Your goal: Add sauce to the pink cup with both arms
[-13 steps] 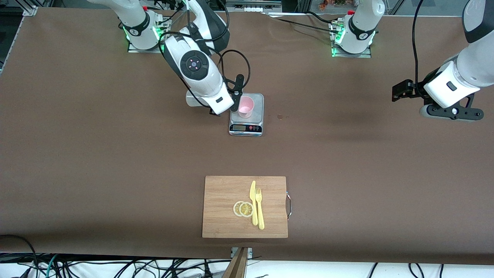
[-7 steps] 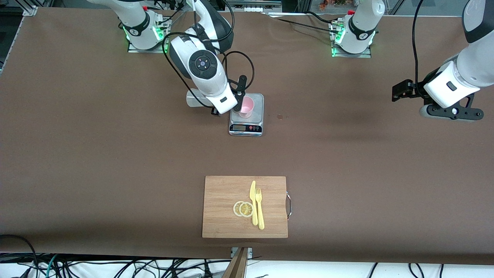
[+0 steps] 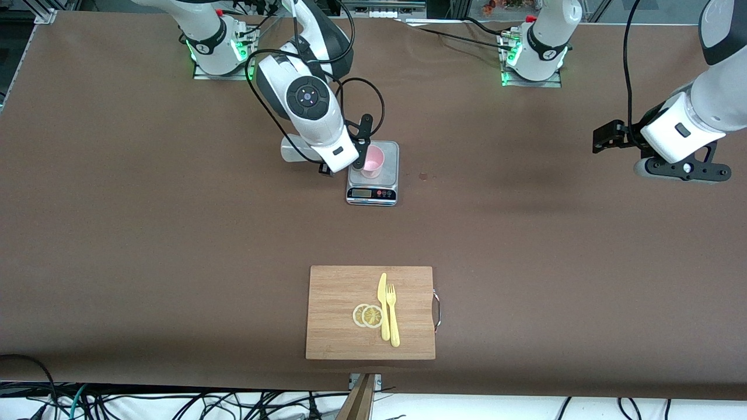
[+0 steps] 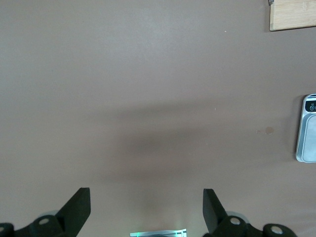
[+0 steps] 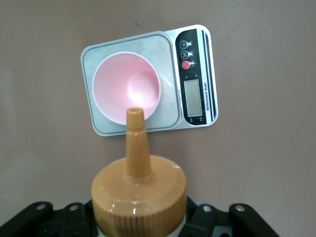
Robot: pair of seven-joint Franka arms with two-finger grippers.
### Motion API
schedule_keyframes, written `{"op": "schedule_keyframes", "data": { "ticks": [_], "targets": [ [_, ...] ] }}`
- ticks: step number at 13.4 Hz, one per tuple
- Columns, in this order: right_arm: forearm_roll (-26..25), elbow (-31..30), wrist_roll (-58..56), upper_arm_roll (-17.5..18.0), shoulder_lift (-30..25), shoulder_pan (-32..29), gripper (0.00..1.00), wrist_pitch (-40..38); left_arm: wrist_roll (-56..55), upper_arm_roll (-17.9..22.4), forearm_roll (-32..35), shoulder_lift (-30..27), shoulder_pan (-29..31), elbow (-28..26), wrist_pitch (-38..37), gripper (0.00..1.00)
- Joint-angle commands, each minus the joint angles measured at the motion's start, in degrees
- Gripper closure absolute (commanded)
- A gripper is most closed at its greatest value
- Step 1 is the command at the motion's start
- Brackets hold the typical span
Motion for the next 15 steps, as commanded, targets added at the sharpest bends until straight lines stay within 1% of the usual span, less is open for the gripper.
{"op": "schedule_keyframes", "data": {
  "ticks": [1, 9, 11, 15],
  "targets": [
    [-1.30, 1.34, 1.41, -0.48, 0.24, 0.64, 0.86, -1.81, 0.75, -0.23, 0.02, 0.18, 0.09, 1.45, -1.32, 0.00],
    [-1.48, 1.34, 2.21, -0.39, 1.03, 1.95, 0.86, -2.86, 0.75, -0.15, -0.06, 0.27, 0.09, 1.36, -1.85, 0.00],
    [-2.88, 1.34, 2.21, -0.39, 1.38, 2.39, 0.86, -3.30, 0.75, -0.15, -0.07, 0.27, 0.09, 1.36, -1.85, 0.00],
    [-3.06, 1.34, 2.21, -0.39, 1.99, 2.39, 0.86, -4.00, 0.84, -0.15, 0.02, 0.27, 0.09, 1.36, -1.85, 0.00]
  ]
}}
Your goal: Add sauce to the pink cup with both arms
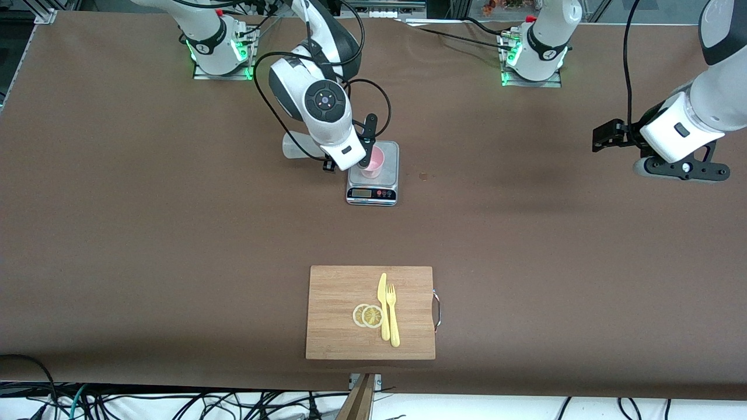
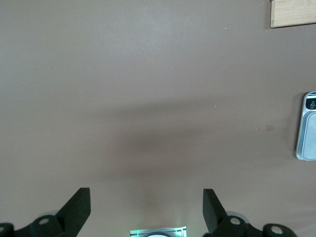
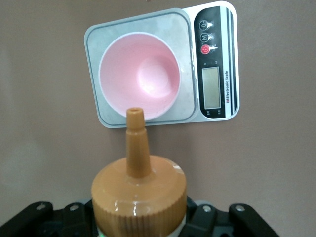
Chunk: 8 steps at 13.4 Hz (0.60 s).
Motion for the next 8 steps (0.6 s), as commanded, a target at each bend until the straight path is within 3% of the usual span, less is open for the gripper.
{"op": "schedule_keyframes", "data": {
  "ticks": [1, 8],
  "targets": [
    [-1.09, 1.34, 1.07, -0.40, 0.49, 0.64, 0.86, -1.99, 0.84, -0.13, 0.02, 0.27, 0.09, 1.35, -1.27, 0.00],
    [-1.09, 1.34, 2.74, -0.67, 2.07, 1.61, 0.86, -1.99, 0.84, -0.22, -0.06, 0.27, 0.09, 1.35, -1.27, 0.00]
  ]
}}
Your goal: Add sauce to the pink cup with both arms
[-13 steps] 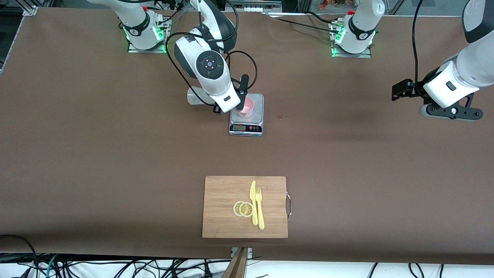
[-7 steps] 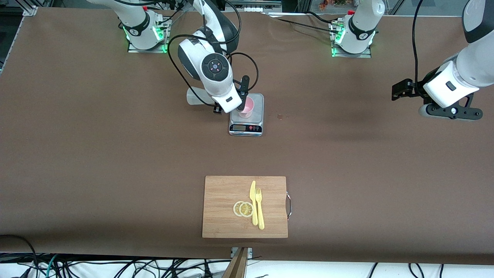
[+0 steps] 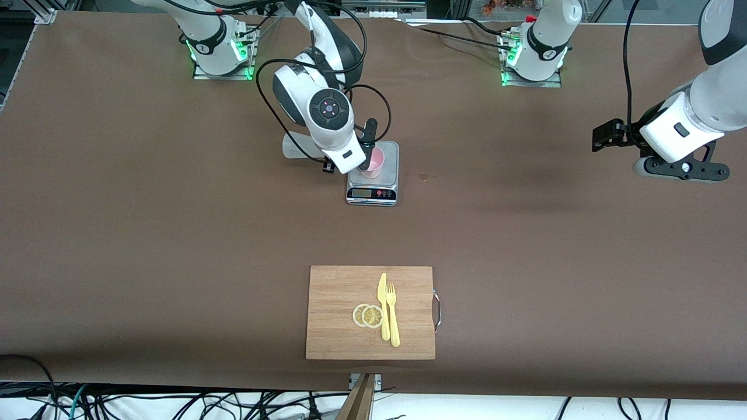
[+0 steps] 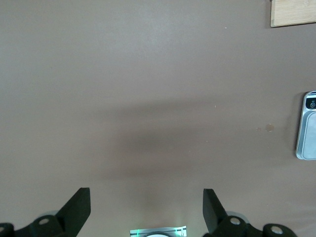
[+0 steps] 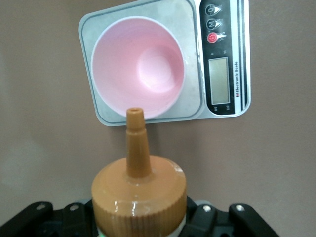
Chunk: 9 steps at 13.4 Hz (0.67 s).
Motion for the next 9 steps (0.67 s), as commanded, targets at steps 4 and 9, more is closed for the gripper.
{"op": "schedule_keyframes", "data": {
  "ticks": [4, 9],
  "targets": [
    [-1.84, 1.33, 2.50, -0.66, 0.64, 1.93, 0.88, -1.70, 0.84, -0.20, -0.06, 0.27, 0.09, 1.35, -1.18, 0.00],
    [-2.28, 1.07, 3.72, -0.75, 0.90, 2.28, 0.95, -1.70, 0.84, -0.20, 0.02, 0.27, 0.09, 1.35, -1.18, 0.00]
  ]
}}
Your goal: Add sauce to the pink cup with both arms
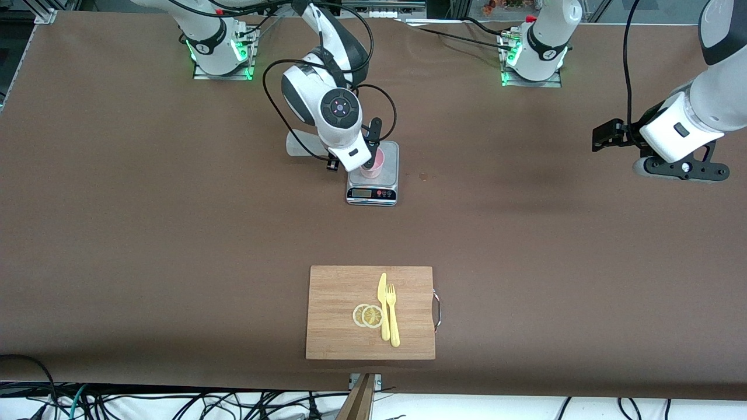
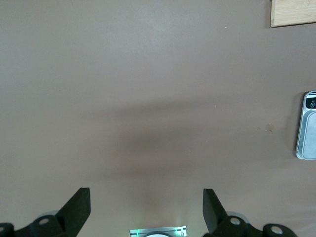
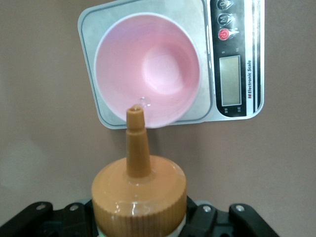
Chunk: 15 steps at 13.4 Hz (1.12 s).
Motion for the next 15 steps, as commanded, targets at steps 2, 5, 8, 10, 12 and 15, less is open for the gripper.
{"op": "schedule_keyframes", "data": {
  "ticks": [2, 5, 8, 10, 12, 15],
  "targets": [
    [-1.53, 0.98, 1.69, -0.74, -0.01, 1.12, 0.95, -1.64, 0.84, -0.20, 0.02, 0.27, 0.09, 1.44, -1.15, 0.00],
    [-1.53, 1.07, 1.69, -0.74, -0.01, 1.12, 0.95, -1.64, 0.84, -0.20, 0.02, 0.27, 0.09, 1.44, -1.15, 0.00],
    [-2.23, 1.16, 2.13, -0.74, 0.34, 1.65, 0.95, -1.64, 0.84, -0.28, 0.02, 0.27, 0.00, 1.44, -1.15, 0.00],
    [-2.32, 1.24, 2.92, -0.65, 0.43, 1.74, 0.95, -1.64, 0.84, -0.20, 0.02, 0.27, 0.09, 1.44, -1.15, 0.00],
    [-2.15, 1.42, 3.01, -0.65, 0.43, 1.74, 0.92, -1.64, 0.84, -0.20, 0.02, 0.27, 0.09, 1.44, -1.15, 0.00],
    [-1.62, 2.38, 3.10, -0.82, -0.09, 1.39, 0.86, -1.72, 0.84, -0.20, -0.06, 0.27, 0.00, 1.44, -1.15, 0.00]
  ]
}}
